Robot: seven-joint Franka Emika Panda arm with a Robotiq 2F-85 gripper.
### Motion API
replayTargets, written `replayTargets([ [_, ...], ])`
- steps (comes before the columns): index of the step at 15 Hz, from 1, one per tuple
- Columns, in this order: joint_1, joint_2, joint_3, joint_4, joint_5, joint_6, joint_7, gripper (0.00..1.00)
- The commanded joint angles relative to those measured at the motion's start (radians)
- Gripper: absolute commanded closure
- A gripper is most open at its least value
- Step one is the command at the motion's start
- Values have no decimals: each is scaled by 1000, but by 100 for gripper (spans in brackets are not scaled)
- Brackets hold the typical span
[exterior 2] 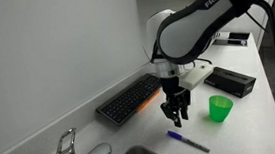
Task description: Pick up the pen from the green cup and put it on the table.
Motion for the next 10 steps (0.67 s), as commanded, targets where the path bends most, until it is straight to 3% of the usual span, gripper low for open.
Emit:
replayTargets([
  [1, 28, 2, -5, -2, -1, 56, 63, 23],
  [4, 42, 0, -6, -7, -2, 83, 99, 1],
  [10, 44, 2, -4, 0, 2, 70, 103, 0],
])
